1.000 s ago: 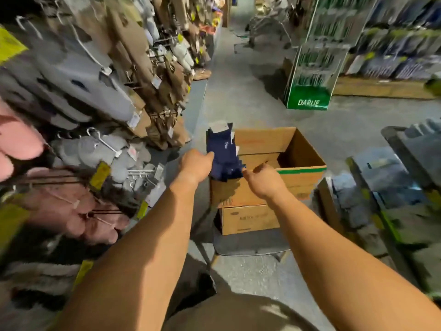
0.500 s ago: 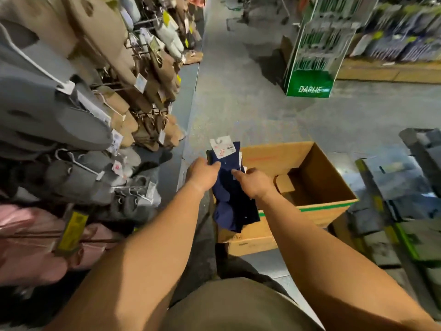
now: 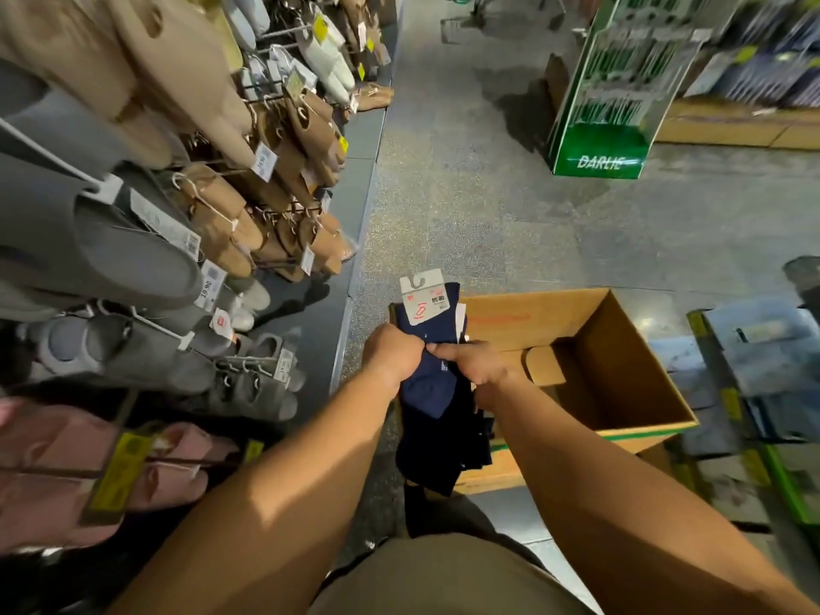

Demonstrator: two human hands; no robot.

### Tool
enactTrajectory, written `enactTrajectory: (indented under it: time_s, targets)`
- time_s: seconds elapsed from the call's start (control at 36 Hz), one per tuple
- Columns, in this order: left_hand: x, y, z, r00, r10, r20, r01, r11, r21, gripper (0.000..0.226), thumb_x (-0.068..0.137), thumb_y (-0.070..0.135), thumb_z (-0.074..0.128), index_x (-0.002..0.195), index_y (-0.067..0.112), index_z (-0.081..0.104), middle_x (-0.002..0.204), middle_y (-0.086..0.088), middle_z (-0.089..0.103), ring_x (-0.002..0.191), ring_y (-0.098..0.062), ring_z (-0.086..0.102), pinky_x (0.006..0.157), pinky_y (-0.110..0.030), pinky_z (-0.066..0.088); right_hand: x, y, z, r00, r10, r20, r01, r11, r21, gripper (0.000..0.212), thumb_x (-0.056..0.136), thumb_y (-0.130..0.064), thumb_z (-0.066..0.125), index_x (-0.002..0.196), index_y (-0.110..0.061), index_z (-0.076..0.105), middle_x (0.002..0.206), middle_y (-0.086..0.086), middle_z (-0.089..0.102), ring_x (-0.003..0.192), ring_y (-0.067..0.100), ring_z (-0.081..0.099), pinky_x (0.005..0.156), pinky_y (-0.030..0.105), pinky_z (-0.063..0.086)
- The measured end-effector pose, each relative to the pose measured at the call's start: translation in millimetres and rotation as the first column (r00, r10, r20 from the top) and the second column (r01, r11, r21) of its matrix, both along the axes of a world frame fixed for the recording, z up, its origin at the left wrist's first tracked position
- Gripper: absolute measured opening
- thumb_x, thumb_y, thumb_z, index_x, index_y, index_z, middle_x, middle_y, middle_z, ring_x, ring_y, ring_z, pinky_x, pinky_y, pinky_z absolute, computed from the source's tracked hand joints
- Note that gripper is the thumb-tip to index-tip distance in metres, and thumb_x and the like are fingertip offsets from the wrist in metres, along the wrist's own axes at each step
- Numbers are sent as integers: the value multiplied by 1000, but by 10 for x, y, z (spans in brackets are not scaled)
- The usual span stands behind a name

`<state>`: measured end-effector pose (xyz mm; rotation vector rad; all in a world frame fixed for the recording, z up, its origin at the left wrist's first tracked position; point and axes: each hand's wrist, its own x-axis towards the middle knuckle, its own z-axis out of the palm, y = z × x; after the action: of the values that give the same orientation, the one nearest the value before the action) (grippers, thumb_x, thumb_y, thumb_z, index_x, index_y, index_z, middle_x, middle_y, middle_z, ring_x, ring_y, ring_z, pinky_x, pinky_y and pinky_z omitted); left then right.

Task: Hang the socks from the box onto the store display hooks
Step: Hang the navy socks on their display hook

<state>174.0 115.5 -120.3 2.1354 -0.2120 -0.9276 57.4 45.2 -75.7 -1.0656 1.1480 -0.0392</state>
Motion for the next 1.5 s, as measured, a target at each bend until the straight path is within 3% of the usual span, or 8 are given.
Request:
enactTrajectory:
  time_s: [0.08, 0.28, 0.56, 0.72, 0.81, 1.06, 1.22, 1.5]
  targets:
    - [-95, 31, 217, 995, 50, -84, -55, 996, -65, 25, 73, 13, 66, 97, 14, 69, 103, -14, 73, 93, -31, 70, 86, -47, 60, 9, 17, -21, 986, -119, 118, 116, 993, 37, 27, 80, 5, 74, 105, 6, 66, 97, 17, 72, 88, 35, 71, 62, 30, 57]
    - [-117, 96, 384, 970, 71, -231, -128, 962, -241, 22, 86, 1, 66, 107, 9, 66, 106, -14, 71, 92, -28, 68, 83, -37, 56, -30, 13, 92, 952, -219, 214, 218, 976, 27, 25, 76, 8, 75, 92, -3, 60, 91, 20, 72, 76, 30, 70, 72, 42, 59]
    - [-190, 136, 790, 888, 7, -460, -284, 794, -537, 51, 93, 22, 72, 133, 7, 44, 113, -14, 72, 97, -26, 72, 86, -41, 59, -72, 0, 661, 888, -181, 422, 166, 983, 73, 33, 87, -3, 67, 119, 6, 63, 107, 23, 72, 95, 37, 71, 69, 37, 60]
    - [-204, 107, 1094, 927, -32, -374, -204, 793, -574, 74, 75, 55, 80, 132, 15, 53, 113, -6, 75, 99, -23, 75, 93, -49, 59, 1, 63, 993, 839, -146, 525, 173, 985, -3, 30, 94, -5, 59, 122, 4, 62, 110, 23, 71, 101, 38, 70, 80, 42, 59]
    - [-197, 141, 1238, 964, -29, -263, -156, 743, -651, 43, 82, 46, 78, 113, 18, 66, 106, -5, 77, 99, -25, 75, 93, -50, 58, 12, 105, 1099, 819, -79, 568, 150, 986, -79, 28, 96, -4, 57, 123, 0, 61, 112, 19, 71, 103, 35, 70, 88, 44, 58]
    - [-385, 404, 1522, 975, 212, -66, -187, 625, -758, 47, 79, 47, 72, 117, 21, 59, 116, -8, 72, 107, -25, 71, 95, -55, 56, 76, 190, 1328, 784, 175, 596, -5, 961, -276, 36, 91, -21, 65, 125, -11, 58, 116, 11, 71, 107, 28, 68, 96, 49, 54]
    - [-680, 655, 1629, 912, 406, 51, -217, 585, -781, 68, 83, 54, 66, 142, 21, 54, 132, 3, 67, 121, -13, 64, 107, -41, 49, 56, 316, 1387, 748, 441, 495, -138, 834, -535, 36, 85, -37, 62, 117, -20, 60, 106, 0, 72, 100, 19, 69, 92, 47, 55]
    - [-1408, 1609, 1811, 646, 763, 38, -433, 407, -804, 19, 100, 22, 62, 118, 27, 61, 109, 10, 74, 103, -8, 71, 89, -28, 56, -179, 1188, 1466, 463, 748, 475, -426, 658, -621, 27, 93, -29, 59, 120, -31, 56, 117, -5, 70, 105, 11, 68, 95, 40, 55]
